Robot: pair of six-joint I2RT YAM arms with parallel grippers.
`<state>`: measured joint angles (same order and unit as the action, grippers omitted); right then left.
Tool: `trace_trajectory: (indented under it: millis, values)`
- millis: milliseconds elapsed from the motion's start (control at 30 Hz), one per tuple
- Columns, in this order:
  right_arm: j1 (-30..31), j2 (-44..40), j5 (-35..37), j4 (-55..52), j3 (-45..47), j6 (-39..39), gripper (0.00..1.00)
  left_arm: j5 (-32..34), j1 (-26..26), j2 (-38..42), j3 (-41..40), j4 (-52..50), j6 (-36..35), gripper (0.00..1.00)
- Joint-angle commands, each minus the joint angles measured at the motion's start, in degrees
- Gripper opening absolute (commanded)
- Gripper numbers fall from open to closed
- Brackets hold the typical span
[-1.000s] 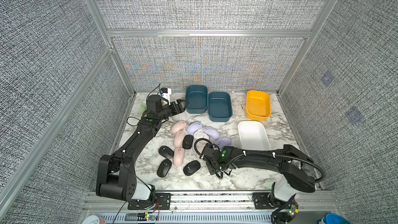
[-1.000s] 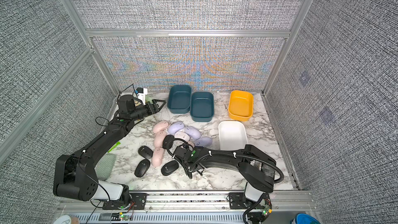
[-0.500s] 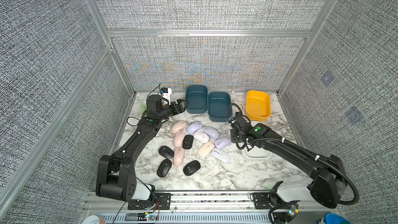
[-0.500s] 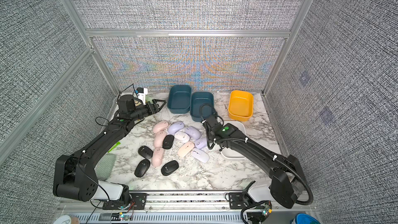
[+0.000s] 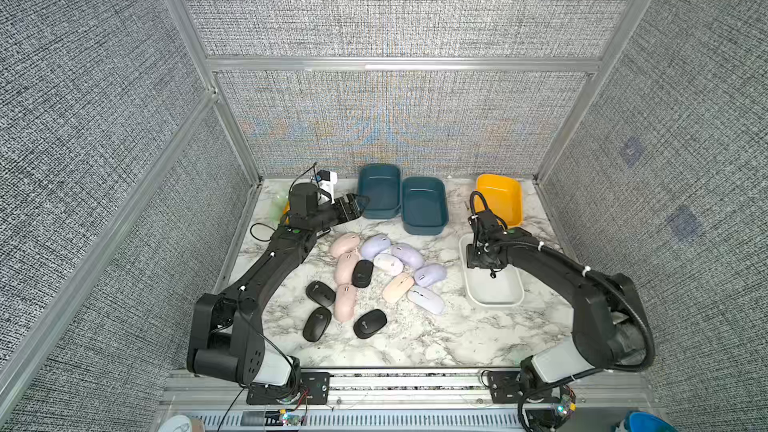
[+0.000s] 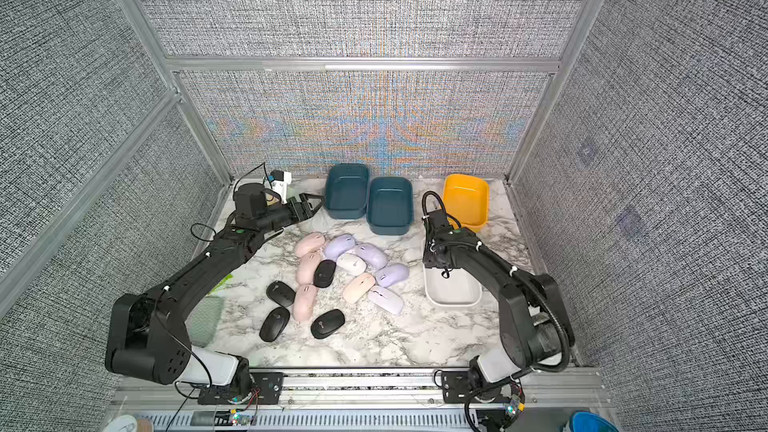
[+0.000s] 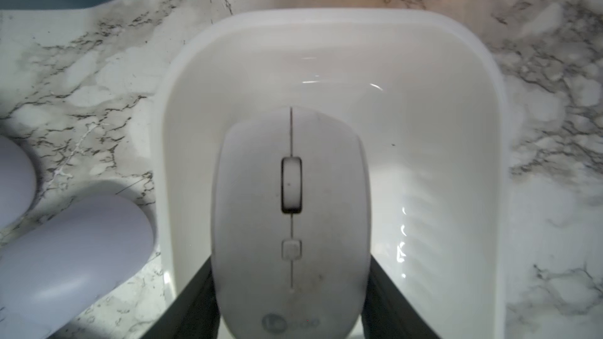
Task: Place the mice by color into the storage box
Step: Place the mouse in the storage box.
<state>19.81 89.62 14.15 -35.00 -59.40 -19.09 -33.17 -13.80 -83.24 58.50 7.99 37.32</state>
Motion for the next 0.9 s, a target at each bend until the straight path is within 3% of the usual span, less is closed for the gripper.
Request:
trace_trajectory:
  millis: [0,433,867]
  values:
    - [-0.39,3.07,-0.9,2.35,-1.26,2.87,0.54,-0.23,-0.08,0.47,0.39,-0.06,-0.48,0.85]
    - [-1.66,11.71,-2.24,5.89,-2.92,7.41,0.56,-0.49,-0.08,1.74,0.21,0.64,-0.42,0.85]
    - [-1.17,4.61,2.13,4.39,-1.23,4.81,0.69,-0.74,-0.11,1.86,0.2,0.87,-0.6,0.85]
